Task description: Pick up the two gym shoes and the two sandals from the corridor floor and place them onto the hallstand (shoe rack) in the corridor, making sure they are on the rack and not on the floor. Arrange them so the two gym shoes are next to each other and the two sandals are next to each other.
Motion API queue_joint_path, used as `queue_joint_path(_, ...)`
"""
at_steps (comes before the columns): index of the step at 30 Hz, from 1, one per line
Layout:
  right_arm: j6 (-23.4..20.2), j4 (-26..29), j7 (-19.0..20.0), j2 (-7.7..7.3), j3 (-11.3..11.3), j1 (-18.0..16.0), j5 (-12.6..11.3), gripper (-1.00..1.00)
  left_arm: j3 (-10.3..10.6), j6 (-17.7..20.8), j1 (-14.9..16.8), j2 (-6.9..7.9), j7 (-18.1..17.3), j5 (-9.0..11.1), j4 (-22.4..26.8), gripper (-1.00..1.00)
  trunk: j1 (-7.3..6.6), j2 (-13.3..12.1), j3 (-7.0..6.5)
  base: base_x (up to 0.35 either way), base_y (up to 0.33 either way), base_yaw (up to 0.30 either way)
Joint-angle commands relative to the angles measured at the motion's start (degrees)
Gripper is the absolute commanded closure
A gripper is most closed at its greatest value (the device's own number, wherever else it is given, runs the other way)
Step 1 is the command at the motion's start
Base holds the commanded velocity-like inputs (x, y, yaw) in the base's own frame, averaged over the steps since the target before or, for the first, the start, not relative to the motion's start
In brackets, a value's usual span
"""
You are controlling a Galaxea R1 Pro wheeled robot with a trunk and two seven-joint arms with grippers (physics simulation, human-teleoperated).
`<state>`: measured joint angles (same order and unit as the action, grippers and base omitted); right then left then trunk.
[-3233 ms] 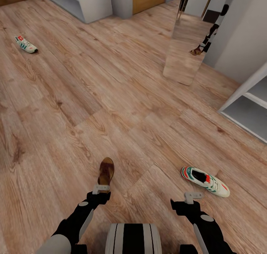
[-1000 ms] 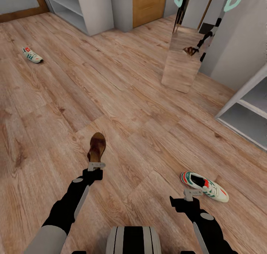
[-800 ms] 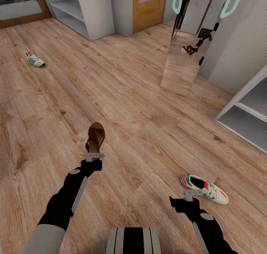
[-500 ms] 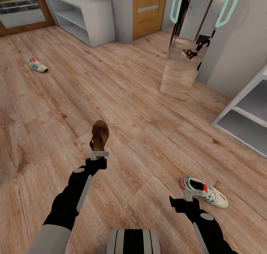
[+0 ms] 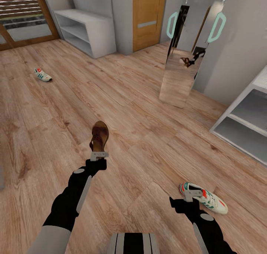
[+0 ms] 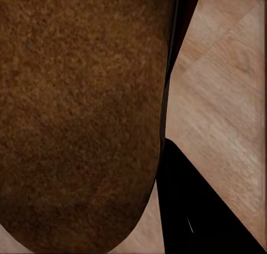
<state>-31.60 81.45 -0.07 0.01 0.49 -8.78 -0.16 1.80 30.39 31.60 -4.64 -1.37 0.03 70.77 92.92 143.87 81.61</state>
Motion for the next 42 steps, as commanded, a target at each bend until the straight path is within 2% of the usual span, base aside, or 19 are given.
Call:
queue_joint_path(1, -0.3, 0.1, 0.0, 0.02, 0.0, 0.0, 0.0, -1.0, 0.0, 0.3, 0.0, -0.01, -0.3, -0.2, 0.1, 1.0, -0.03, 0.0, -0.28, 0.0, 0.0, 0.0)
queue_joint_path(12, -0.3, 0.1, 0.0, 0.0, 0.0, 0.0, 0.0, -1.0, 0.0, 2.9, 0.0, -0.01, -0.4, -0.3, 0.1, 1.0, -0.31, -0.1, -3.76, 0.0, 0.0, 0.0)
queue_joint_path(42, -0.3, 0.1, 0.0, -0.01, -0.1, 0.0, 0.0, -1.0, -0.1, 3.0, 0.0, 0.03, -0.4, -0.2, 0.1, 1.0, -1.09, -0.5, -13.25, 0.0, 0.0, 0.0)
